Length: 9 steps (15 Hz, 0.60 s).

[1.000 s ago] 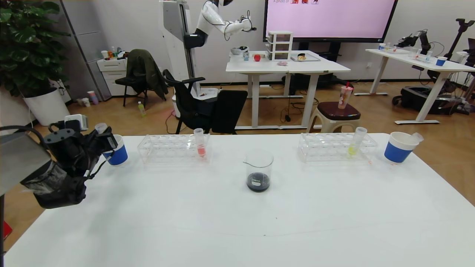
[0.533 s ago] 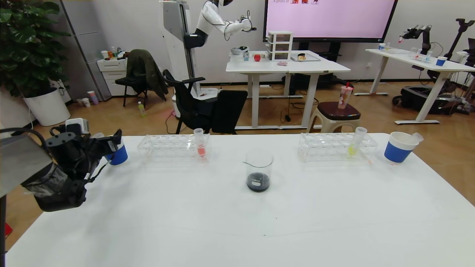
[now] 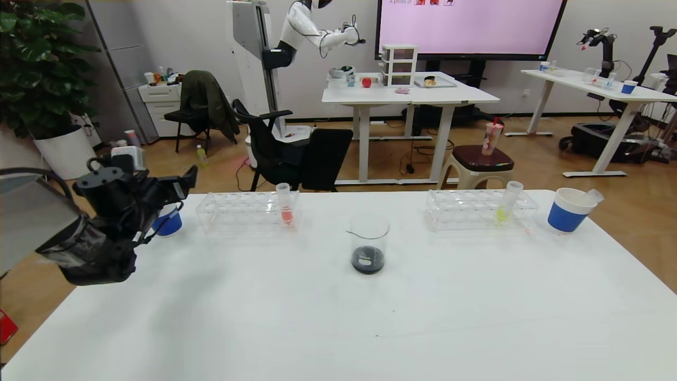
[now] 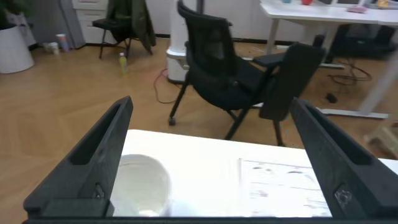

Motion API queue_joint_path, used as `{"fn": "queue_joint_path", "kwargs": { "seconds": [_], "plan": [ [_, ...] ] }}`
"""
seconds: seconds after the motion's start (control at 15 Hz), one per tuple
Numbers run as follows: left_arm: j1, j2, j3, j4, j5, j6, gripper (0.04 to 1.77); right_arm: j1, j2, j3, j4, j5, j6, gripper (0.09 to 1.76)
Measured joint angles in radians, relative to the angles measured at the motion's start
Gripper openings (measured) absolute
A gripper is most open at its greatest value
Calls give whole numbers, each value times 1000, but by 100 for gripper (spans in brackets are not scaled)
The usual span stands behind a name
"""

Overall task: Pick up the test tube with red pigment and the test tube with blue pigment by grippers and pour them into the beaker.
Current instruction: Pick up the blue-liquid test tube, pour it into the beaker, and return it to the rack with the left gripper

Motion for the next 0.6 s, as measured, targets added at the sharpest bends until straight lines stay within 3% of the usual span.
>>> {"fn": "queue_joint_path", "kwargs": {
  "seconds": [0.27,0.6],
  "plan": [
    [-163,-57,-27,44,96,8,175,0,0,0,0,0,0,174],
    [-230,-261,-16,191,108,88,175,0,0,0,0,0,0,174]
  ]
}}
